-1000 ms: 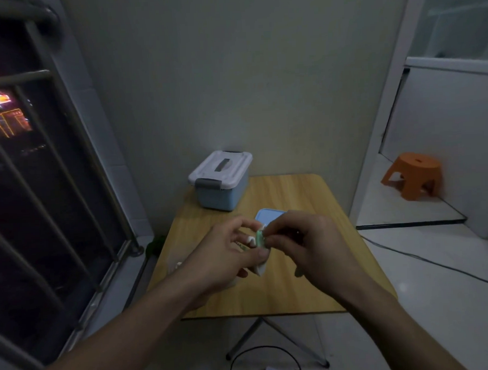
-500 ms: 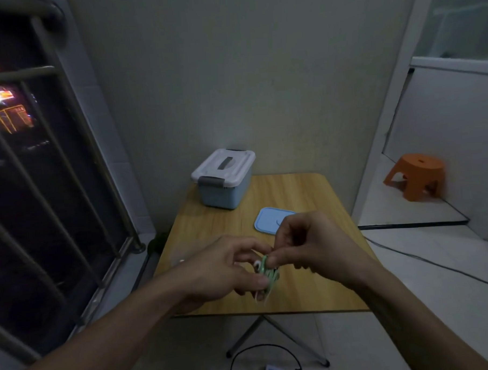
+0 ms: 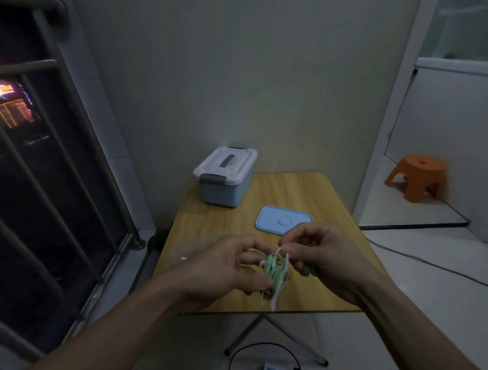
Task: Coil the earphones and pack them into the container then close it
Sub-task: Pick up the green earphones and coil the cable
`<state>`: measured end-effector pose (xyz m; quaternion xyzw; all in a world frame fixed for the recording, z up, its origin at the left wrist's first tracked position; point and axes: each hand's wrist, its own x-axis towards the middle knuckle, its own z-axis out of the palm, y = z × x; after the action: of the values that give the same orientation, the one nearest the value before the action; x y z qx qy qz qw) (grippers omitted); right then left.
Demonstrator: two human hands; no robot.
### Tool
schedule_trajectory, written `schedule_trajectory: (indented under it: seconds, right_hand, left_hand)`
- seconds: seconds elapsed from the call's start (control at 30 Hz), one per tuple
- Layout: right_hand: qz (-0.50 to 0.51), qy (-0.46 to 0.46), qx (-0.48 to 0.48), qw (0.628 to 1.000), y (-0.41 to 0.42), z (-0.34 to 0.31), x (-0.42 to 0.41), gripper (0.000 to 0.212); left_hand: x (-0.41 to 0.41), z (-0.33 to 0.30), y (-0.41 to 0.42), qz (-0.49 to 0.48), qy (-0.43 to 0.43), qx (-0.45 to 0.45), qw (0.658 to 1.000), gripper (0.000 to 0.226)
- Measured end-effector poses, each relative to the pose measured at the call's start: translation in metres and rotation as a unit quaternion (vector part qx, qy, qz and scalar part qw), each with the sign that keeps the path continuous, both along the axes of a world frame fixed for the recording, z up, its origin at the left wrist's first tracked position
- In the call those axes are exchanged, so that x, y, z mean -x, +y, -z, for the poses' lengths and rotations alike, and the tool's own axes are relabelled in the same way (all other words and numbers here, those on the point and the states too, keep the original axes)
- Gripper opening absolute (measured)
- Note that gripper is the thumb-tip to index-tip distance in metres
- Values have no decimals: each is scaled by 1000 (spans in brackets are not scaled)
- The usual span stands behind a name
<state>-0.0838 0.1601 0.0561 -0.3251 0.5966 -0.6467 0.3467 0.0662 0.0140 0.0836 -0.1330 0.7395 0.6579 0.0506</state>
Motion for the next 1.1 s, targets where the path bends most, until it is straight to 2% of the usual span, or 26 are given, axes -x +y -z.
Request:
schedule_trajectory:
  seconds: [0.27,0.37,0.57,0.7,0.77,0.87,0.97,1.1]
  right_hand:
    - [60,-51,19,997,-5,20,-18,17]
    - [67,-82,54,993,-6,27,-26,6]
    - [94,-99,67,988,-10,39,-42,13]
    - [109,-110,82,985,-14,37,-52,19]
    - [109,-105,81,985,-14,35,-56,22]
    - [115,-121,65,984,-18,32,-57,14]
    - [118,-130,45,983,-22,32,-55,18]
    - [106,-127,18,986,-32,32,-52,23]
  left_hand:
    - [1,11,-3,-74,37,-34,996,36]
    - [2,17,-5,-113,38,-40,992,39]
    - [2,21,-4,-156,45,-150,975,39]
    - [4,20,-4,-177,49,-190,964,36]
    - [5,22,-5,-192,45,-192,961,35]
    - [5,24,-8,-218,39,-167,961,32]
    - [6,27,-12,-254,45,-154,954,34]
    - [5,30,-21,-303,69,-188,932,40]
